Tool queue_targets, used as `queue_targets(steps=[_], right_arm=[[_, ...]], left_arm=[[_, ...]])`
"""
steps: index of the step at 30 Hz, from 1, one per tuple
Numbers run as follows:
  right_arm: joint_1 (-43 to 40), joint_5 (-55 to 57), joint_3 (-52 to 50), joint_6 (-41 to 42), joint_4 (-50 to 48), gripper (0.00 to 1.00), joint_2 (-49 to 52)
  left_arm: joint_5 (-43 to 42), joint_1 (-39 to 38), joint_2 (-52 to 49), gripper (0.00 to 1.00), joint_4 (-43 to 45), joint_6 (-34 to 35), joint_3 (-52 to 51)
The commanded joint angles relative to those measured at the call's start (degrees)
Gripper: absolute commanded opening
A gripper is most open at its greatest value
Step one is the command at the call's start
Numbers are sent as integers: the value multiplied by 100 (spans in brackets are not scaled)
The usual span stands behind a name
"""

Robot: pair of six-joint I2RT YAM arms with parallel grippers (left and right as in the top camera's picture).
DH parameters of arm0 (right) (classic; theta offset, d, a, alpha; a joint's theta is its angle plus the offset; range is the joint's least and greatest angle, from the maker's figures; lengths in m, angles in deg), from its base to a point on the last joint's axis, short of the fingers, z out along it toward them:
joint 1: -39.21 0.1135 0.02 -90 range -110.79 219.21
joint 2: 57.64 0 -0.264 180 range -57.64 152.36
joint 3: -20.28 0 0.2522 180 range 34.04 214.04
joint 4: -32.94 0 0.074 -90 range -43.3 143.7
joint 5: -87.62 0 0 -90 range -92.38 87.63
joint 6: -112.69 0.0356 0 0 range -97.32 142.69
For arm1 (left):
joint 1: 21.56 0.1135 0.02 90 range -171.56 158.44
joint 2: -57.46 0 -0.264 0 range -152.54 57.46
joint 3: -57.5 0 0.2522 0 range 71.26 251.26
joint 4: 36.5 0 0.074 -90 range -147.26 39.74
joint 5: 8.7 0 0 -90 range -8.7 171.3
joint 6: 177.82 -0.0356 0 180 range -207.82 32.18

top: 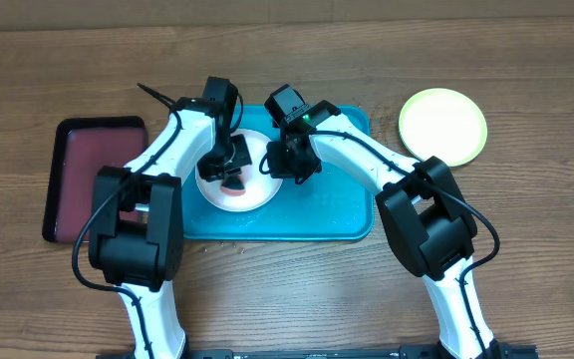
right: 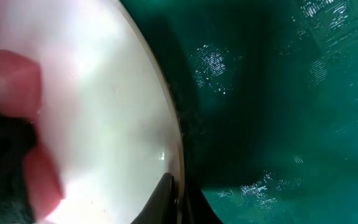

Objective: Clean dirty plates on tray and stack at the side
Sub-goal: 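Continue scrubbing the white plate with the sponge in the left gripper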

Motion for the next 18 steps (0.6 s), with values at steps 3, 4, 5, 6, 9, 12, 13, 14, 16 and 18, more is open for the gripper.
queue_targets(steps=[3, 4, 5, 6, 9, 12, 13, 14, 16, 18], right_arm=[[90, 122, -142, -155, 70, 4, 94], [90, 122, -142, -155, 70, 4, 92], [90, 122, -142, -153, 70, 4, 92], [90, 122, -142, -153, 70, 4, 94], [90, 122, -142, -155, 70, 4, 92], [90, 122, -142, -155, 70, 4, 94], [90, 122, -142, -153, 70, 4, 92], [90, 122, -142, -153, 70, 4, 92], [90, 122, -142, -155, 72, 4, 94], [90, 122, -142, -153, 72, 4, 94]], left_arm=[[-977, -282, -232, 4, 42, -673, -63], [-1021, -280, -232, 4, 39, -706, -63], [-1084, -280, -232, 4, 39, -737, -63], [-1187, -282, -232, 4, 42, -824, -63], [-1384, -286, -232, 4, 11, -1244, -63], [-946, -275, -232, 4, -107, -1128, -63], [-713, -256, -232, 4, -144, -966, -63], [-420, -225, -232, 4, -177, -802, -63], [160, -164, -232, 4, -190, -553, -63], [813, -105, -232, 4, -164, -308, -63]])
